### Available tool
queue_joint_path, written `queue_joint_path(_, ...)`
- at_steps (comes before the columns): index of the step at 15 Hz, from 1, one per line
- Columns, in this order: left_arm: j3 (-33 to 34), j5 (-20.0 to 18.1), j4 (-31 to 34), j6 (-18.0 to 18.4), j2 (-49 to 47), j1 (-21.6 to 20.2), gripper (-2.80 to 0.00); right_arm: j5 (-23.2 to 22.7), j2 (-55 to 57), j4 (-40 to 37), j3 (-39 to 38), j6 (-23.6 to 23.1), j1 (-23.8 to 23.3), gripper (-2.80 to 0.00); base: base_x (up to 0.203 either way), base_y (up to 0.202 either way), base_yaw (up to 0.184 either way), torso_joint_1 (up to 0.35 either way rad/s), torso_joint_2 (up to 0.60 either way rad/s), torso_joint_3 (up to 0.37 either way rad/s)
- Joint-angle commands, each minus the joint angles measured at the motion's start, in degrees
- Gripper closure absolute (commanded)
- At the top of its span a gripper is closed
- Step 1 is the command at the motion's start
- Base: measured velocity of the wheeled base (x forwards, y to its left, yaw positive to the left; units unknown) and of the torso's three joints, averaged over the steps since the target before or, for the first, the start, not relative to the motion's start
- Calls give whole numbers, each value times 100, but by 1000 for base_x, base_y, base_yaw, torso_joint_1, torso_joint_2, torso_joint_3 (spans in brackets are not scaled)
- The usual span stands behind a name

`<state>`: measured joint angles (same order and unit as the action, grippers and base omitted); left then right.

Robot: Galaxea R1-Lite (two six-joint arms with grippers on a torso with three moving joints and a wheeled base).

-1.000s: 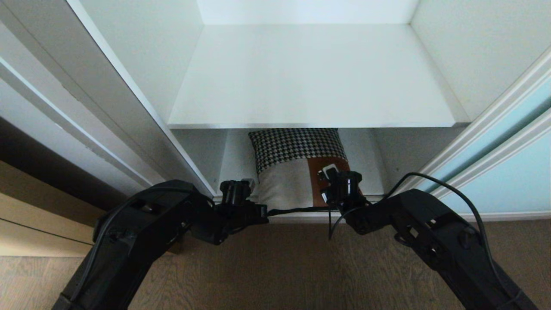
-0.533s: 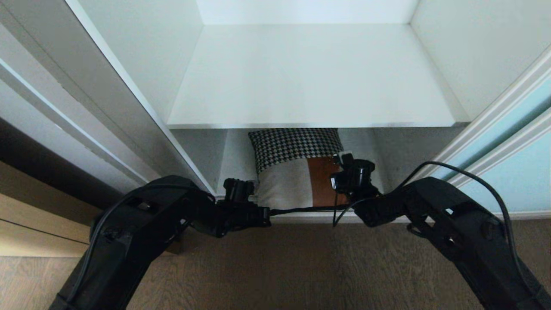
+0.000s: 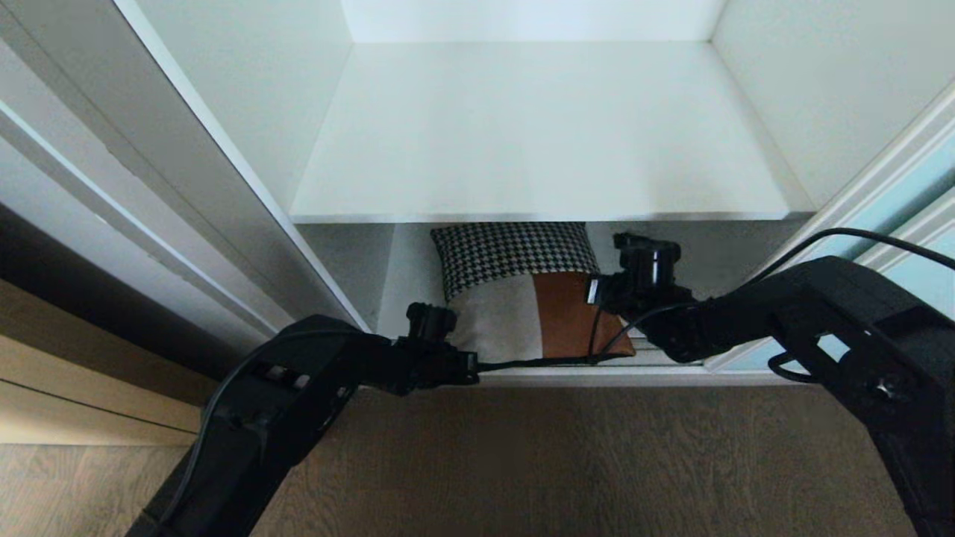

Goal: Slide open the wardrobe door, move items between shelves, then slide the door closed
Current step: Place the pillow on the lower shelf

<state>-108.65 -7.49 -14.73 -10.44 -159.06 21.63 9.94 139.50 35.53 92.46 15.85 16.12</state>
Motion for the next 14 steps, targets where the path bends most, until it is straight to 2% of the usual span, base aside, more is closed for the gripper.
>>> queue_joint_path(1, -262, 17, 243, 6, -231, -9, 0, -151, -415, -180, -69, 411, 6, 0, 0, 0, 0, 0, 0, 0)
queue_joint_path(3, -262, 73, 50, 123, -251, -13, 0, -272, -431, -204, -104, 461, 6, 0, 0, 0, 0, 0, 0, 0)
queue_joint_path(4, -267, 182, -266, 228, -289, -17, 0, -275, -442, -188, -147, 558, 11, 0, 0, 0, 0, 0, 0, 0)
queue_joint_path(7, -270, 643, -856, 860, -409, -32, 0, -291, -460, -187, -185, 666, 14, 0, 0, 0, 0, 0, 0, 0)
queue_joint_path(9, -271, 713, -1462, 1033, -522, -42, 0, -291, -501, -169, -235, 700, 14, 0, 0, 0, 0, 0, 0, 0)
queue_joint_path(11, -271, 725, -1975, 1380, -629, -108, 0, -340, -563, -161, -288, 700, 14, 0, 0, 0, 0, 0, 0, 0)
queue_joint_path(14, -271, 714, -2464, 1511, -732, -184, 0, -427, -604, -152, -367, 704, 14, 0, 0, 0, 0, 0, 0, 0)
